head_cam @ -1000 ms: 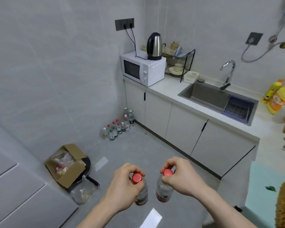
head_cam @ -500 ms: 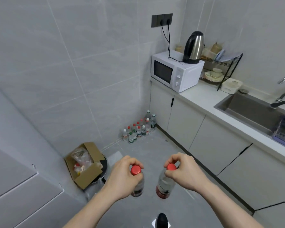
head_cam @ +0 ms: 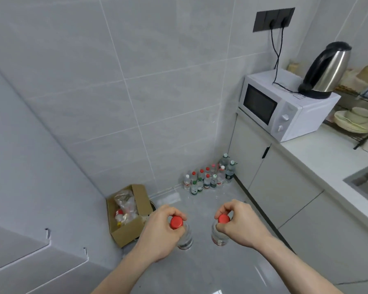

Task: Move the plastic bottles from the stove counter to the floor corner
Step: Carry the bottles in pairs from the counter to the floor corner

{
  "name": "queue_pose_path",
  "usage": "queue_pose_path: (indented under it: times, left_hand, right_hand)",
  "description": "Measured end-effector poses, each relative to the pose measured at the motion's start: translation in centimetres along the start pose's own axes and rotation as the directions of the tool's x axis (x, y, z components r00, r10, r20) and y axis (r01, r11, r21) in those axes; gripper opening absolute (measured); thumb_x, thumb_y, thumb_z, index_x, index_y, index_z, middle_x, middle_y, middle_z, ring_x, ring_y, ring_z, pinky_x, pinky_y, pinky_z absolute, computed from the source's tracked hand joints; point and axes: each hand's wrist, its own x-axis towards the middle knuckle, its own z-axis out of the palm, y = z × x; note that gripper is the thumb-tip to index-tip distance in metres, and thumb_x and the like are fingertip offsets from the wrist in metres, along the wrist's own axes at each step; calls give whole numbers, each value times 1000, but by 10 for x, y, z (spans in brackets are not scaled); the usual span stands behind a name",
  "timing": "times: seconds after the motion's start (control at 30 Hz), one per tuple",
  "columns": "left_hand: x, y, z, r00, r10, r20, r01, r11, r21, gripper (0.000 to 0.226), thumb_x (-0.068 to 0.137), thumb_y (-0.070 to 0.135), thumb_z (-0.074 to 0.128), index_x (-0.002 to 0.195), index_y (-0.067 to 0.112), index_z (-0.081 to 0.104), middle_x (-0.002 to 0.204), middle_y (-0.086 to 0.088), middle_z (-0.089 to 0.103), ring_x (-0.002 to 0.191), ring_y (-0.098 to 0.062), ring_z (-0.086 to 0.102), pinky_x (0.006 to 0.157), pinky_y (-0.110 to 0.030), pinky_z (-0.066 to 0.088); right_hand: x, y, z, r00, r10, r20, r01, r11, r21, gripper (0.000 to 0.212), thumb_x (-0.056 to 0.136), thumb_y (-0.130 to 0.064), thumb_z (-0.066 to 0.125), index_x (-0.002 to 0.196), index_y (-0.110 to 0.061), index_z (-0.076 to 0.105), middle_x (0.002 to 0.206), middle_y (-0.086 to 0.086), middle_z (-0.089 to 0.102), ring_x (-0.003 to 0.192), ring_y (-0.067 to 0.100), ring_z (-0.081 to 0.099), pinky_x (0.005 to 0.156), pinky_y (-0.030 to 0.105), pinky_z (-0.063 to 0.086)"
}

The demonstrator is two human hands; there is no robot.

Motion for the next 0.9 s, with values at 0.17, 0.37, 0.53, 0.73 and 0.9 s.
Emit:
queue_pose_path:
  times: [0.17,0.37,0.53,0.73,0.9]
  left_hand:
    - [64,-7,-13,998,-58,-15,57,998,-18,20,72,25,72,82,43,68,93,17,61,89,-2,60,83,-26,49]
    - [150,-35,-35,998,-61,6,61,998,6,19,75,24,72,83,40,68,92,20,62,90,5,58,76,-14,42]
    - [225,-54,-50,997,-59,52,58,998,20,17,76,23,72,86,36,68,93,17,59,87,-1,58,73,-11,40]
    - [305,-67,-57,991,-71,114,61,994,88,15,76,23,70,85,36,68,94,16,61,89,-3,59,83,-25,49]
    - [378,-77,-50,979,-120,164,101,988,118,22,72,27,69,81,45,61,97,19,59,93,-3,58,86,-24,46]
  right_hand:
    - [75,-19,-17,999,-28,41,28,1000,8,13,70,-22,73,77,-33,73,81,-9,71,58,1,57,54,12,42]
    - [161,-48,-11,997,1,73,-1,1000,-2,13,71,-21,75,79,-31,74,81,-10,72,61,-4,60,54,10,42]
    - [227,-68,-7,997,41,65,-42,999,22,13,71,-20,76,79,-30,73,83,-10,72,72,3,65,60,13,46]
    - [289,-68,-16,995,92,46,-94,994,57,13,71,-17,75,75,-29,71,83,-8,71,76,4,66,62,14,48]
    - [359,-58,-26,988,128,81,-133,990,56,13,70,-17,76,77,-27,73,83,-11,71,77,3,68,61,12,48]
